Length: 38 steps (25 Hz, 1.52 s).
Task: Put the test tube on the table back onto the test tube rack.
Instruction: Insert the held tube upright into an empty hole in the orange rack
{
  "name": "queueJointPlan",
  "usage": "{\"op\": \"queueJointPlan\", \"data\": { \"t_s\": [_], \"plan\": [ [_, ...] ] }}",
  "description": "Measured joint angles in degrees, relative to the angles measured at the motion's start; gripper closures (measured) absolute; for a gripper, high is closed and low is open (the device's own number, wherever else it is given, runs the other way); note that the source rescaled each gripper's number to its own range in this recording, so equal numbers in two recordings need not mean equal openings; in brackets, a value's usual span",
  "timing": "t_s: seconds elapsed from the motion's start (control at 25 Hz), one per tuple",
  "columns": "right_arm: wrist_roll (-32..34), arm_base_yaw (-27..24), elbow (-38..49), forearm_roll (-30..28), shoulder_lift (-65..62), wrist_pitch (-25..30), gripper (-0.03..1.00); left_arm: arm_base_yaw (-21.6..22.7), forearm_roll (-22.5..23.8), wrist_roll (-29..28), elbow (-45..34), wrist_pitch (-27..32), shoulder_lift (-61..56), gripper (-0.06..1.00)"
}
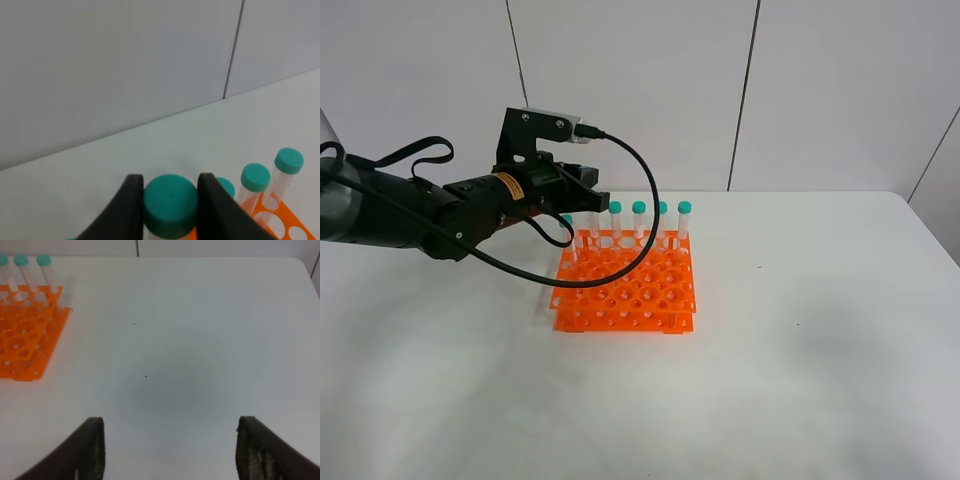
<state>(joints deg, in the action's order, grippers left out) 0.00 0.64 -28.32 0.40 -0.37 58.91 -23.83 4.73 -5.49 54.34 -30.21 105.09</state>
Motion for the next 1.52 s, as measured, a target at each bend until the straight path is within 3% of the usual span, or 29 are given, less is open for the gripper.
{"op": "queueJointPlan", "data": {
  "t_s": [0.6,1.52],
  "plan": [
    [0.0,0.0,0.0,0.0,0.0,0.0,0.36,-0.1,0.0,-2.6,1.6,3.2,1.9,0.94],
    [0.0,0.0,0.0,0.0,0.0,-0.1,0.36,0.6,0.0,-2.1,1.6,2.0,2.0,0.94]
  ]
}}
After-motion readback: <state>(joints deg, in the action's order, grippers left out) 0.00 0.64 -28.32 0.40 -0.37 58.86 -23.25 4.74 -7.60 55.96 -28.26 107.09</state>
